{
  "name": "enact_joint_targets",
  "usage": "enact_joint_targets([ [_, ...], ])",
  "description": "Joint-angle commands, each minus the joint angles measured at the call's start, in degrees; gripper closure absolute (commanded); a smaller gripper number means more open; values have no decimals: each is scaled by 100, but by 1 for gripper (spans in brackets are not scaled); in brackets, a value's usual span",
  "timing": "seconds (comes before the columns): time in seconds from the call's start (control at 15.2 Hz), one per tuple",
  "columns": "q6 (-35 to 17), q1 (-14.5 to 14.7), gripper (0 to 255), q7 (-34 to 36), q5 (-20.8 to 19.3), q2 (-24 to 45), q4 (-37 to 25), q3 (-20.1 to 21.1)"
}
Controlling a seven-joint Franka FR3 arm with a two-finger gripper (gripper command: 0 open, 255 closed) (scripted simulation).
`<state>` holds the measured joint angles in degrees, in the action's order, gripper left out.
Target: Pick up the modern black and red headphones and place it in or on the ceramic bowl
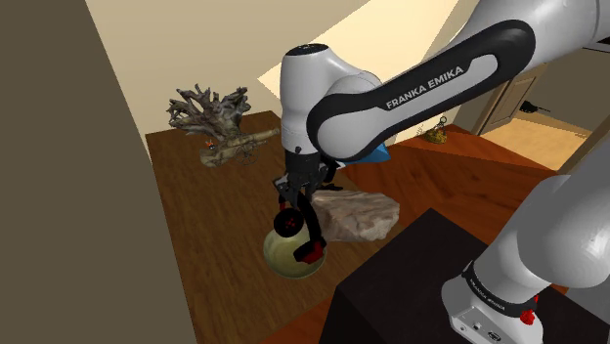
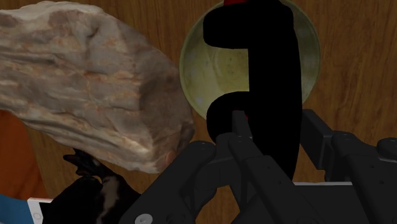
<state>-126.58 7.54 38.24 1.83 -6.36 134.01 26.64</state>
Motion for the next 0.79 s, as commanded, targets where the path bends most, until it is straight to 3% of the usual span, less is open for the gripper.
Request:
enact_joint_targets([
  [0.0,-1,0,0,0,-1,-1,-3,0],
  [0.33,-2,0,0,0,0,-3,-1,0],
  [0.59,757,13,0,-124,154,-360,-433,-59],
  [0.73,757,15,0,-125,155,-361,-432,-61],
])
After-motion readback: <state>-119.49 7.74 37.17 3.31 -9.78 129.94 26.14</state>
